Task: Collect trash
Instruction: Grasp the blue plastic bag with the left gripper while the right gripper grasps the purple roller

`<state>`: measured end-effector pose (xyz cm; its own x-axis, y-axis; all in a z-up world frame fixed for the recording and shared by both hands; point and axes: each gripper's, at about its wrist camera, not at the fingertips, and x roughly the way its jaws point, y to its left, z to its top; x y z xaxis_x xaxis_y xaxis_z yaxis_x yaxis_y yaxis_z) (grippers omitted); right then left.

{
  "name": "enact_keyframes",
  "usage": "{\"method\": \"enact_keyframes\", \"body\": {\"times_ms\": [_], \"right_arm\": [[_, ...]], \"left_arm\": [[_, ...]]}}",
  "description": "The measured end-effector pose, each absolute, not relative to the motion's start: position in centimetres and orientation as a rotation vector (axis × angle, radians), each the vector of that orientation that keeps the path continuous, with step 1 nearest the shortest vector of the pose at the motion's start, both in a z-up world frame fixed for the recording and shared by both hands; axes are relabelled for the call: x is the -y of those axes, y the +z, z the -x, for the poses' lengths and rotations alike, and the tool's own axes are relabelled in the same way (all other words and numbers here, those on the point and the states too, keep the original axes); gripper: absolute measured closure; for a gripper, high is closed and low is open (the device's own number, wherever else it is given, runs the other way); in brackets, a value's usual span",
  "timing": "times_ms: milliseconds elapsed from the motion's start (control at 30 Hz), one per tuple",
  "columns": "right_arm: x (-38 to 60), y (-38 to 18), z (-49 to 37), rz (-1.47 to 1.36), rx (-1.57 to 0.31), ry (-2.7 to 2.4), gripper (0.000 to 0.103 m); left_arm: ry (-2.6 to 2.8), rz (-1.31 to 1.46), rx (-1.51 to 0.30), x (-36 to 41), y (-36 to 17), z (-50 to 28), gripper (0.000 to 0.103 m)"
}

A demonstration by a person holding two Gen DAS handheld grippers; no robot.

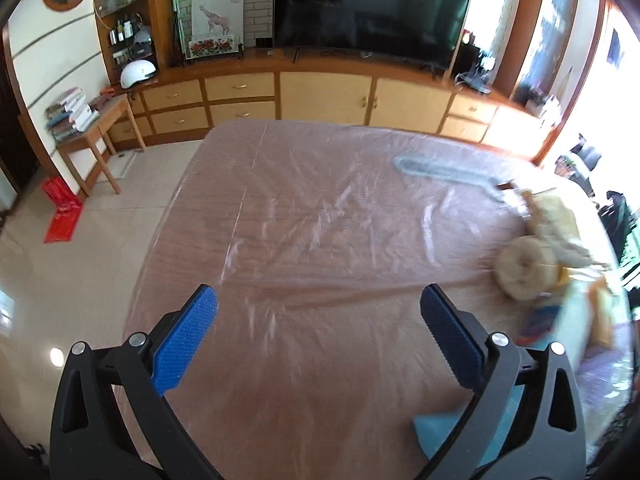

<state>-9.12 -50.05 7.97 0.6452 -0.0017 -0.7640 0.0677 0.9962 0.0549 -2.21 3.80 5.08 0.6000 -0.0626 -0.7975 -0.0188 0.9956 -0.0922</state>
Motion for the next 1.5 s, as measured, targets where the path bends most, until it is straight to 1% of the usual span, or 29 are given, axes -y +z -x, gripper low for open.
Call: {"method": "enact_keyframes", "body": {"times_ms": [67, 167, 300, 567, 633, 733, 900, 933, 967, 1000, 1033, 1067, 1100, 1167, 1267, 1500], "right_arm": [[48.5, 9.1, 11.6, -0.055, -0.844, 0.027, 0.004], [45.8, 9.8, 14.7, 0.000, -0.822, 0.125, 0.004], [42.2, 9.6, 17.4, 0.048, -0.808, 0.246, 0.004], [35.9, 6.9, 17.4, 0.134, -0.844, 0.341, 0.004], [35.0, 6.3, 17.1, 0.173, -0.847, 0.323, 0.004], [34.6, 5.8, 16.3, 0.177, -0.855, 0.295, 0.004], [35.1, 5.0, 14.6, 0.135, -0.883, 0.317, 0.004], [35.1, 4.8, 14.6, 0.132, -0.883, 0.323, 0.005], [35.2, 4.7, 14.5, 0.126, -0.886, 0.338, 0.011], [35.4, 4.7, 14.4, 0.107, -0.893, 0.367, 0.019], [35.5, 4.6, 14.5, 0.081, -0.901, 0.391, 0.023], [35.7, 4.5, 14.4, 0.048, -0.913, 0.414, 0.029], [36.0, 4.4, 14.3, 0.010, -0.922, 0.427, 0.032], [36.5, 4.5, 14.2, -0.035, -0.925, 0.419, 0.032], [37.0, 4.9, 14.4, -0.064, -0.919, 0.416, 0.032], [37.7, 6.3, 15.8, -0.084, -0.896, 0.396, 0.032]], "left_arm": [[-0.077, 0.152, -0.936, -4.1, 6.2, 4.2, 0.002], [-0.186, 0.198, -0.955, -2.5, 6.8, 6.9, 0.002], [-0.283, 0.214, -1.002, 0.6, 5.8, 9.3, 0.002], [-0.375, 0.335, -1.106, 3.4, 3.2, 9.1, 0.002], [-0.377, 0.314, -1.123, 3.6, 2.3, 9.2, 0.002], [-0.367, 0.304, -1.132, 4.1, 1.5, 8.9, 0.002], [-0.381, 0.295, -1.130, 4.1, 1.6, 8.8, 0.002], [-0.373, 0.272, -1.126, 4.2, 1.7, 9.0, 0.008], [-0.367, 0.247, -1.126, 4.3, 1.8, 8.9, 0.014], [-0.367, 0.230, -1.125, 4.3, 1.8, 9.0, 0.017], [-0.382, 0.230, -1.124, 4.5, 1.7, 8.9, 0.025], [-0.392, 0.237, -1.124, 4.3, 1.8, 8.9, 0.033], [-0.399, 0.243, -1.125, 4.2, 1.9, 8.9, 0.036], [-0.405, 0.249, -1.119, 4.2, 2.1, 9.1, 0.042], [-0.408, 0.247, -1.095, 3.9, 2.8, 9.7, 0.047], [-0.400, 0.194, -1.028, 3.7, 5.0, 11.2, 0.048]]}}
